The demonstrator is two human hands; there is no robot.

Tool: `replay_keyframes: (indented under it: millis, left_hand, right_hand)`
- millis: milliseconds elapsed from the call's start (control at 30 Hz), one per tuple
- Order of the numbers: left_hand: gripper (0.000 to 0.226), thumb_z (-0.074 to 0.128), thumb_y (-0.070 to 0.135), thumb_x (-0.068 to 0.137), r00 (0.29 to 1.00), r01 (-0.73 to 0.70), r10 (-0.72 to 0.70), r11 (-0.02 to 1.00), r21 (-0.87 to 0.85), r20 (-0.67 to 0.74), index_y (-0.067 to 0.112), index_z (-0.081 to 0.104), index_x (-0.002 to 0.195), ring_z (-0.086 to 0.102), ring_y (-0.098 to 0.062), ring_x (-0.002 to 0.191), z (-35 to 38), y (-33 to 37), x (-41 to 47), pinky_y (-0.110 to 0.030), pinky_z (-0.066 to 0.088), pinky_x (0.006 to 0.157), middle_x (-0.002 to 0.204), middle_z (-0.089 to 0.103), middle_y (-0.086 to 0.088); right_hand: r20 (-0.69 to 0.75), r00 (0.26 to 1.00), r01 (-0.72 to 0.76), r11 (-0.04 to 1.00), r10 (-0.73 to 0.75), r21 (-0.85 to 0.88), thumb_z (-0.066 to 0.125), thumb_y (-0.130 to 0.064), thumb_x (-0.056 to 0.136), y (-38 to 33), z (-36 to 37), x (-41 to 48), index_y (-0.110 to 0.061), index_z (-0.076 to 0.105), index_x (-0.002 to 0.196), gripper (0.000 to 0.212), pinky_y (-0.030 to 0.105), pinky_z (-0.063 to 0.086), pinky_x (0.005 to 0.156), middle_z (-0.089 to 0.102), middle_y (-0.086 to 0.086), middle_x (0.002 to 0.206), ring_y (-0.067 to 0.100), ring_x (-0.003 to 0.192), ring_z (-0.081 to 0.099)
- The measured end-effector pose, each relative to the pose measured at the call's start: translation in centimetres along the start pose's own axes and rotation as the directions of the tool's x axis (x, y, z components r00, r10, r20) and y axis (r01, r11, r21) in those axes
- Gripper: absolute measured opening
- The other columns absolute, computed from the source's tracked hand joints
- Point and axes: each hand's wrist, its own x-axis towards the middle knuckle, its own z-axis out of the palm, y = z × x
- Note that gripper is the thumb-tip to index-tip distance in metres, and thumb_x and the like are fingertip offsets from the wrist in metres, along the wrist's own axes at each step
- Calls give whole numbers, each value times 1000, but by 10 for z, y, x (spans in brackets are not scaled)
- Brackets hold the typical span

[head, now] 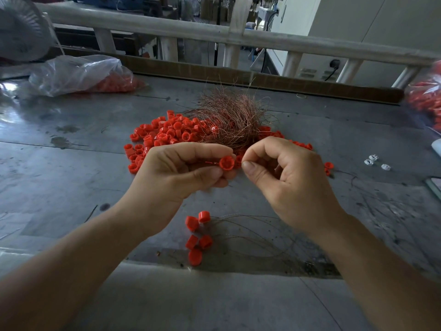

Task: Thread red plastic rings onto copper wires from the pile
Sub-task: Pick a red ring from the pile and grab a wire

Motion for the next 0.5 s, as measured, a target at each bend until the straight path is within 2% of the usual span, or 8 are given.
replay_keyframes:
  millis: [100,233,500]
  left_hand:
    - [34,68,14,58,1000,10,-10,1000,-7,-2,11,70,92,69,-13,68,1,0,0,-16,52,60,76,73,-5]
    - [32,62,5,62,1000,7,-7,1000,0,4,12,69,92,69,-12,67,0,0,0,-15,52,60,76,73,-4]
    - [31,61,4,63,1000,9,-9,1000,-6,3,12,71,91,69,-13,67,0,0,0,-16,52,60,76,73,-5]
  right_hand:
    - [8,1000,7,1000,-7,-9,58,-14,79,0,1,0,-14,62,74,7,5,34,55,54,-13,67,-3,60,49]
    - [17,1000,8,1000,-8,-10,58,-14,79,0,1,0,-12,62,74,7,5,35,55,54,-13,68,-4,61,49]
    - [26,1000,-8,1000,8,3,59,-15,77,-2,0,0,-15,64,75,6,6,37,58,57,-11,69,-1,65,52]
